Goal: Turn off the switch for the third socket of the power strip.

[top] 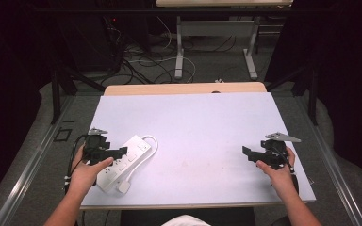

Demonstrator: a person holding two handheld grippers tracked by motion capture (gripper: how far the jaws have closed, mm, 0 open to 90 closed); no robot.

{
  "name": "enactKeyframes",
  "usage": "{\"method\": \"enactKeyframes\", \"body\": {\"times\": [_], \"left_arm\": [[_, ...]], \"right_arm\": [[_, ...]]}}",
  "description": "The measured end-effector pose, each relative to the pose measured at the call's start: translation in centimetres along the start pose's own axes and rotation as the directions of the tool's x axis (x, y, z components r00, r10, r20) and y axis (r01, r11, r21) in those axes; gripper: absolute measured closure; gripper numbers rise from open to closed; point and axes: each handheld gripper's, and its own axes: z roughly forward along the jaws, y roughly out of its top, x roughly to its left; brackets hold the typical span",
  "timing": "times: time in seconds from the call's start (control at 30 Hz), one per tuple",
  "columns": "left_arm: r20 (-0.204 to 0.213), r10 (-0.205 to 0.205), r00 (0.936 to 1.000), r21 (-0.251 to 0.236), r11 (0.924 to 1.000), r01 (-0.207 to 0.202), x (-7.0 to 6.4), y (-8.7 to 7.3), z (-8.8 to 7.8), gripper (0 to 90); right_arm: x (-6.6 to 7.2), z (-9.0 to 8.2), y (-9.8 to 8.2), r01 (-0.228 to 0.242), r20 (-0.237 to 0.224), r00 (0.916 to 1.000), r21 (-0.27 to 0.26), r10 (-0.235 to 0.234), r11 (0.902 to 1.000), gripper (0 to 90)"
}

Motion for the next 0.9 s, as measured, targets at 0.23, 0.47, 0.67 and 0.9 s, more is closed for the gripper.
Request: {"method": "enactKeyframes", "body": {"times": [0.23,0.47,0.67,0.9], "left_arm": [[0.013,-0.023,0.9997,-0.054,0.9983,0.023,-0.4,0.3,0.8,10.1],[0.049,0.0,0.9988,-0.107,0.9942,0.005,-1.1,0.6,1.5,0.2],[0.064,-0.002,0.998,-0.169,0.9855,0.012,-1.6,0.6,2.0,0.2],[0.116,0.029,0.9928,-0.22,0.9754,-0.003,-2.3,0.1,2.0,0.2]], "right_arm": [[-0.1,-0.1,0.0,0.004,-0.007,1.0,0.006,-0.004,1.0,15.2],[-0.1,0.0,0.0,-0.002,-0.005,1.0,0.009,0.002,1.0,15.2],[-0.2,0.1,0.0,-0.003,-0.002,1.0,0.01,0.003,0.9999,15.2],[-0.1,0.1,-0.1,-0.008,-0.002,1.0,0.012,0.008,0.9999,15.2]]}}
